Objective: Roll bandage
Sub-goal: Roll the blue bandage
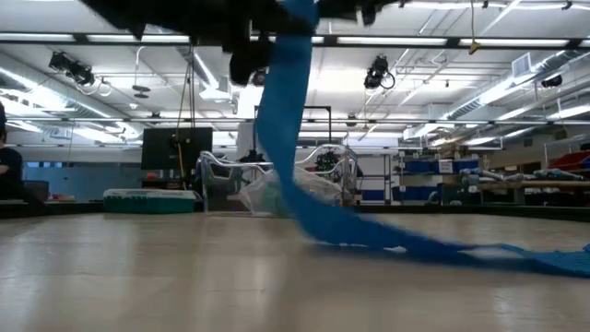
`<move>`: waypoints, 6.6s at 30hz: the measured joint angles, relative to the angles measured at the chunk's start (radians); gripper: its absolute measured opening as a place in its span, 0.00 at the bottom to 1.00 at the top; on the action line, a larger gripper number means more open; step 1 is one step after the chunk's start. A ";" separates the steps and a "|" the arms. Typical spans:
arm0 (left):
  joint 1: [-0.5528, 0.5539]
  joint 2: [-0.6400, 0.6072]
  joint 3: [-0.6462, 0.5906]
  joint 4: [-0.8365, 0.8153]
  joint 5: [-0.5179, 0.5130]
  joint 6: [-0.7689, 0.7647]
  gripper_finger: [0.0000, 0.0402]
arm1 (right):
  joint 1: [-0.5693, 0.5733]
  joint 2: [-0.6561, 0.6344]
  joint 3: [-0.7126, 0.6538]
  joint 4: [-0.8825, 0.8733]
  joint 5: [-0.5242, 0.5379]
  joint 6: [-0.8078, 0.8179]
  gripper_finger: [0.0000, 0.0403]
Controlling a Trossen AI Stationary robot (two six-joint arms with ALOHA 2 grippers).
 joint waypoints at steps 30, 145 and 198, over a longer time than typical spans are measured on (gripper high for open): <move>0.047 -0.083 1.115 -1.241 0.073 -0.085 0.56 | -0.018 0.115 0.780 -0.406 -0.037 0.531 0.00; 0.110 0.060 1.117 -1.104 0.436 -0.291 0.01 | -0.436 0.061 0.778 -0.411 -0.534 0.758 0.00; 0.127 0.060 1.117 -0.942 0.465 -0.329 0.01 | -0.411 0.029 0.778 -0.833 -0.502 0.513 0.00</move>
